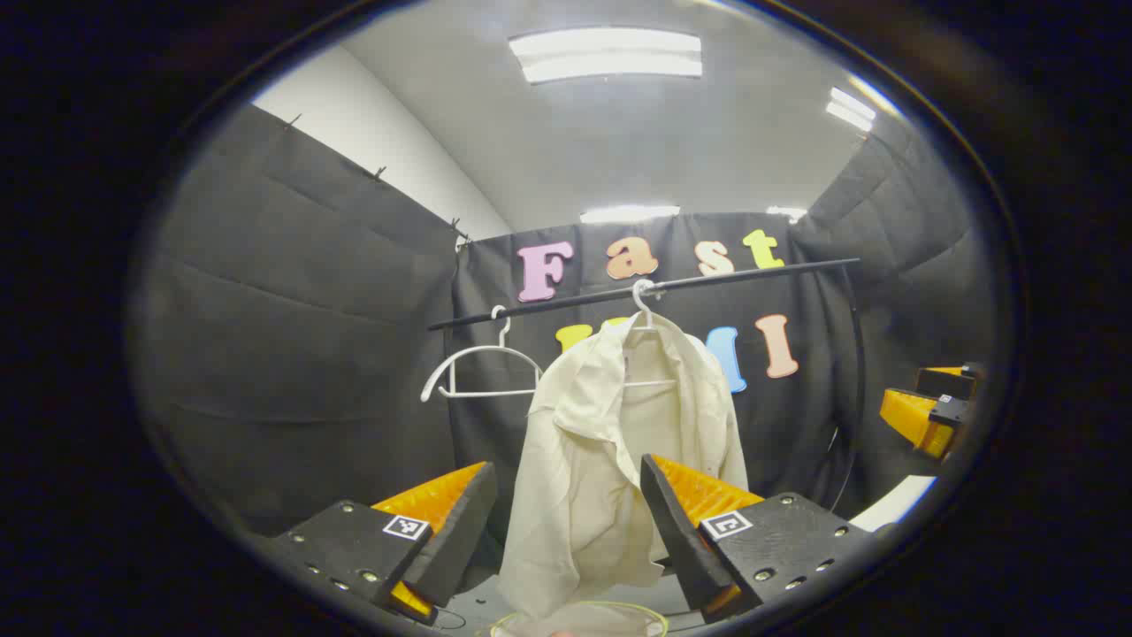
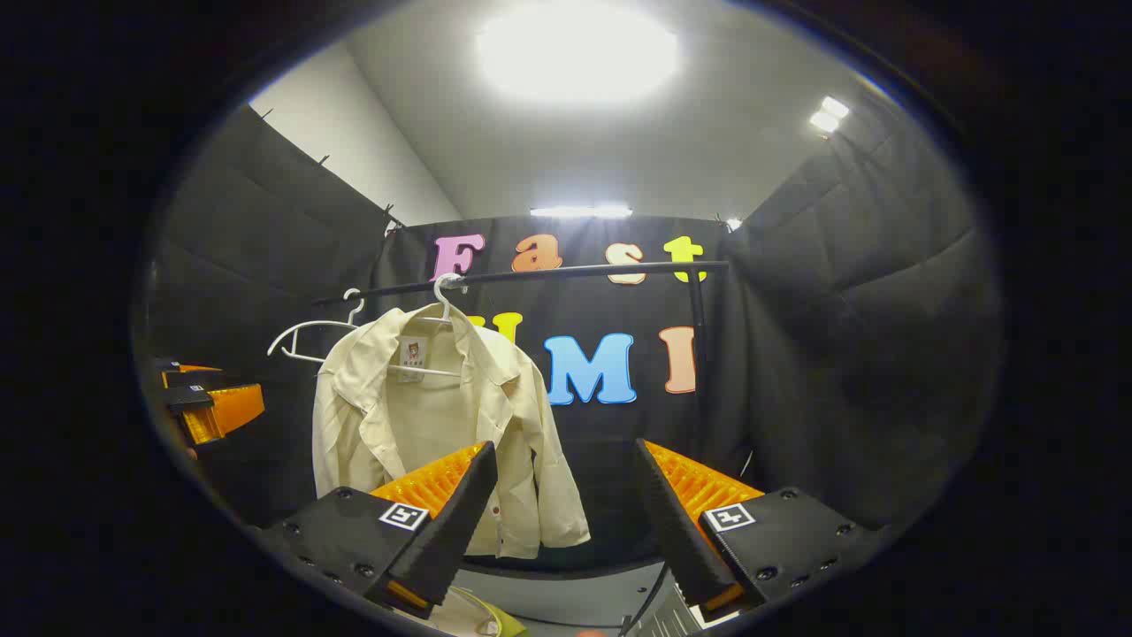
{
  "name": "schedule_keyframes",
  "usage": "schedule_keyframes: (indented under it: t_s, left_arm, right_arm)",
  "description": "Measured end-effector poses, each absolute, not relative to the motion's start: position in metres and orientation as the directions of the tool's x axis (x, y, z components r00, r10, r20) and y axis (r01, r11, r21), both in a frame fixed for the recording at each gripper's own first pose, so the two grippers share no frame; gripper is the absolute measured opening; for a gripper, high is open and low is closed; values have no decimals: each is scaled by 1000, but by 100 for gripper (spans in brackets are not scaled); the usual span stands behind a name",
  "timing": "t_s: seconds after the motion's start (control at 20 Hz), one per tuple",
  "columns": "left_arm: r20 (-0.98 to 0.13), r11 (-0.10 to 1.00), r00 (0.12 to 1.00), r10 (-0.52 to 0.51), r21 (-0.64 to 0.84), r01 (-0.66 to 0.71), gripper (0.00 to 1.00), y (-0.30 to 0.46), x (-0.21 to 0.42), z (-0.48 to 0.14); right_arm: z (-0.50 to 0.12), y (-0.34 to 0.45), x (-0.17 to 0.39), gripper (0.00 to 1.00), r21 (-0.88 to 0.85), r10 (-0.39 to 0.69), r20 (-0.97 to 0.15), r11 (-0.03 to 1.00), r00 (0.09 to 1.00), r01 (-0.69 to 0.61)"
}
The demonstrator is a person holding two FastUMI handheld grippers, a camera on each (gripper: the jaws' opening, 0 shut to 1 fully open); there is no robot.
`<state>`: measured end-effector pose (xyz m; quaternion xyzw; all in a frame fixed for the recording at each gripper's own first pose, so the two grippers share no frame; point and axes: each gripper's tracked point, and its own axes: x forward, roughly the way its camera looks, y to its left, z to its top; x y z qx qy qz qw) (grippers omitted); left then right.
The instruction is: Grasp the clothes on the hanger with both hands and then place them into the laundry hamper below.
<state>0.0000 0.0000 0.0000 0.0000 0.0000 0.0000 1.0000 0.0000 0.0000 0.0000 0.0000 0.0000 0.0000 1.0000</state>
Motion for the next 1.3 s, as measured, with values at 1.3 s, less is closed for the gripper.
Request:
schedule_keyframes:
  t_s: [1.3]
  left_arm:
    - [-12,1000,1000,18,0,-18,95,-31,88,-7]
  right_arm:
    - [-6,34,93,98,68,92,-17,994,996,-91]
